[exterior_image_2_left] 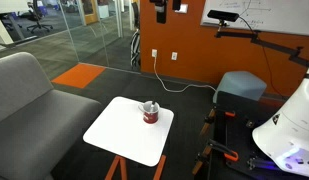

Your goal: Move the red mug backwards

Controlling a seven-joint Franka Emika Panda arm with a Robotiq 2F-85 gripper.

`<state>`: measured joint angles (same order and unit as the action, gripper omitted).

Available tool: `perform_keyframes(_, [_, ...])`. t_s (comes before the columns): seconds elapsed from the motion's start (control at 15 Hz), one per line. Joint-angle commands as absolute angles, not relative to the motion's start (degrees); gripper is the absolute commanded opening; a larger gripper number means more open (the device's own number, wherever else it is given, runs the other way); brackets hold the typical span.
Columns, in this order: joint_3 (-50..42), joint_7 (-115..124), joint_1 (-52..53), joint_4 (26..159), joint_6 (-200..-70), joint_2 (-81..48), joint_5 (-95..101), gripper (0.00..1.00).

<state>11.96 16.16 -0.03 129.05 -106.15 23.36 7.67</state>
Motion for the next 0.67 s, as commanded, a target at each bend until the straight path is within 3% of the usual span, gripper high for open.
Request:
perform_keyframes(0.0, [10.89,16.56,1.24,128.94,-105.99,23.21,8.11,1.0])
perform_keyframes(0.33, [10.89,16.56,1.24,128.94,-105.99,23.21,8.11,1.0])
perform_keyframes(0.6, [6.11,13.7,-0.08,132.25,-118.38,19.02,6.24,1.0])
